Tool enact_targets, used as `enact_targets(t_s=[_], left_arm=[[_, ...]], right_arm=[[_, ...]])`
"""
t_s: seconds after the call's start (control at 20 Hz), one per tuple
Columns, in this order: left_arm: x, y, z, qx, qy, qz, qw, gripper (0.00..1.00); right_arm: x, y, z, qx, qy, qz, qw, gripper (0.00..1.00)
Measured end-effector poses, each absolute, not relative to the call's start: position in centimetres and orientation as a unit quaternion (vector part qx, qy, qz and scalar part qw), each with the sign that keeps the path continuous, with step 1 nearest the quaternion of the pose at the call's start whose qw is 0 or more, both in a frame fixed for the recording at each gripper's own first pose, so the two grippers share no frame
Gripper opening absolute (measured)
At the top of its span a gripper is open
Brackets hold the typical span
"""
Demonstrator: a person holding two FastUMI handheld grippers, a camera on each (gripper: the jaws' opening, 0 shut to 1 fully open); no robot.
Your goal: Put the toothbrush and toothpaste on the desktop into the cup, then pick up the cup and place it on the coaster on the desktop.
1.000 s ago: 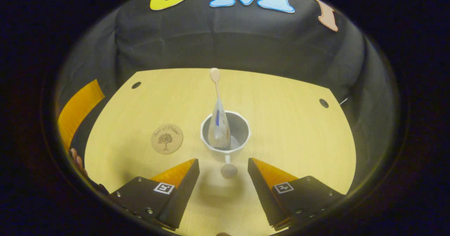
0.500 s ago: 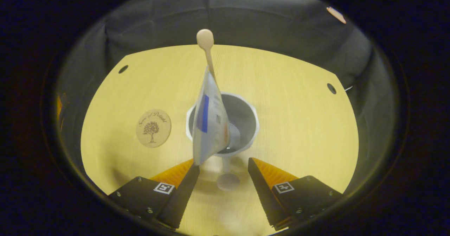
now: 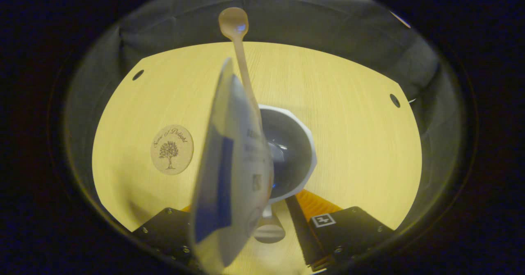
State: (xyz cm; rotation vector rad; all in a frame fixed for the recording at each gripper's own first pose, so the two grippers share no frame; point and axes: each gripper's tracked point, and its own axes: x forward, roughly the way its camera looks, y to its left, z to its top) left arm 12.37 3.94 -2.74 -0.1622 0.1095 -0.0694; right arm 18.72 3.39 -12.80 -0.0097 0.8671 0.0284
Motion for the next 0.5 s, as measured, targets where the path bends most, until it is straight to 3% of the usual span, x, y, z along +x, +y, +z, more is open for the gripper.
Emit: enact_targets(t_s=[0.3, 0.35, 0.4, 0.45, 0.5], left_arm=[[12.34, 3.55, -2.66, -0.079, 0.056, -0.037, 0.995, 0.95], [12.32, 3.47, -2.63, -0.078, 0.057, -0.038, 0.995, 0.95], [12.32, 3.44, -2.61, -0.078, 0.056, -0.038, 0.995, 0.99], [12.23, 3.47, -2.53, -0.077, 0.057, -0.038, 0.995, 0.95], [12.16, 3.49, -2.47, -0.077, 0.056, -0.039, 0.995, 0.95]], right_arm=[[18.56, 3.91, -13.38, 0.008, 0.436, 0.020, 0.900, 0.60], [18.66, 3.85, -13.65, 0.007, 0.436, 0.019, 0.900, 0.50], [18.88, 3.67, -13.73, 0.015, 0.438, 0.012, 0.899, 0.49], [18.51, 3.82, -13.38, 0.019, 0.439, 0.009, 0.898, 0.32], [18.76, 3.83, -13.71, 0.018, 0.438, 0.009, 0.899, 0.32]])
